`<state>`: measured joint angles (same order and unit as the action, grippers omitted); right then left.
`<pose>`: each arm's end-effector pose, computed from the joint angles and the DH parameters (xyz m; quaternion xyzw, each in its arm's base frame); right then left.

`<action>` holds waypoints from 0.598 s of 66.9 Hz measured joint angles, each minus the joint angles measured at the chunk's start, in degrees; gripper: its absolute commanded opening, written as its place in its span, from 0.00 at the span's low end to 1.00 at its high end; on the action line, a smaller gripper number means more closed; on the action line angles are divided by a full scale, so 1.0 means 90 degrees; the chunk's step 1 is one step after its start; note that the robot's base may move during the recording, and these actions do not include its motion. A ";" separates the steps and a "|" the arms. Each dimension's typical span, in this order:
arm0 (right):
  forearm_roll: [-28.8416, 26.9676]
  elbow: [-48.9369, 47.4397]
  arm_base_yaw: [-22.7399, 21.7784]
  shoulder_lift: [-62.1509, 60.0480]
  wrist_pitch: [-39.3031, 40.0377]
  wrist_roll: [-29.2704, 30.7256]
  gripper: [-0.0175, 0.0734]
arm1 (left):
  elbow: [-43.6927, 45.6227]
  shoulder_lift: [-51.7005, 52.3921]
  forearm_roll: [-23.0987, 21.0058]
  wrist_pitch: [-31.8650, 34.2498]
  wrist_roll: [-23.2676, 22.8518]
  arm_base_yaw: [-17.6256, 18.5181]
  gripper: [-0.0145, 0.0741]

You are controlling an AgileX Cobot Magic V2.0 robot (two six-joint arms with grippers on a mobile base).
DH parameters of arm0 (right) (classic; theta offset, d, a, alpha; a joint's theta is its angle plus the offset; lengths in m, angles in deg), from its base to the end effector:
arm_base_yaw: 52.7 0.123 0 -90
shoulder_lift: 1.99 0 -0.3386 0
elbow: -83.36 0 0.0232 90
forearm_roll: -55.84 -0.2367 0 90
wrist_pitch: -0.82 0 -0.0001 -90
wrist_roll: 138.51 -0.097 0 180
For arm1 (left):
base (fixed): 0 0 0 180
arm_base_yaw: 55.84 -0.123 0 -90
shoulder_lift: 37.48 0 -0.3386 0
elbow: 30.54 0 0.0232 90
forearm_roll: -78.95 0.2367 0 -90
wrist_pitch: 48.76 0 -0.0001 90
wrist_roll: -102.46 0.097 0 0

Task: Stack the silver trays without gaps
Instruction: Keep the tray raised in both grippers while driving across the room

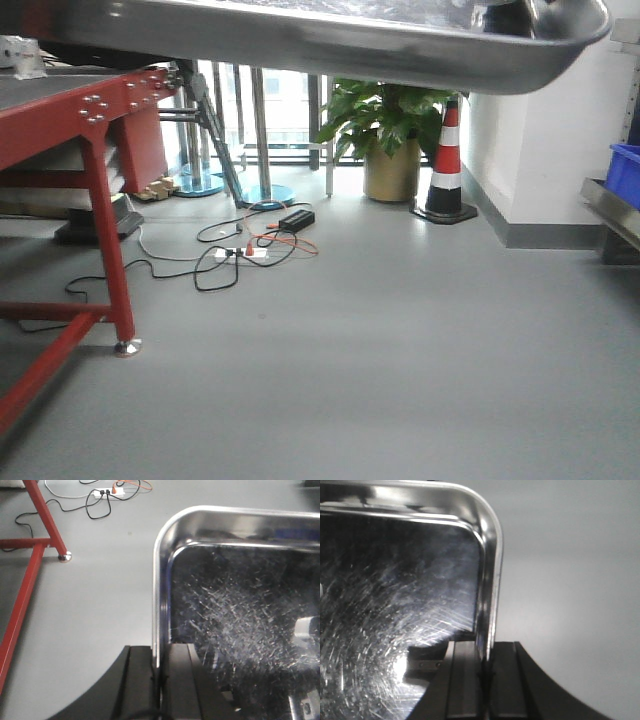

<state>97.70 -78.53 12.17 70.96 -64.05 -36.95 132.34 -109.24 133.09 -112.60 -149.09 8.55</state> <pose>0.1285 0.1360 0.3993 0.0276 0.9167 0.0753 0.3916 0.1388 -0.1263 0.4222 0.0444 0.8698 -0.0280 0.4906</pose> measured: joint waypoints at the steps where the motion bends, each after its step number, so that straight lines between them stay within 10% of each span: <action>1: 0.0000 0.0011 0.0000 0.0000 0.0014 0.0000 0.18 | 0.0000 0.0000 0.0009 0.0000 0.0000 0.0000 0.15; 40: 0.0026 0.0036 0.0000 0.0000 0.0507 0.0000 0.18 | 0.0000 0.0052 0.0113 -0.0291 0.0000 0.0000 0.15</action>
<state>97.93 -78.20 12.17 70.96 -59.49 -36.95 132.34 -108.78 134.11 -115.22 -149.09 8.55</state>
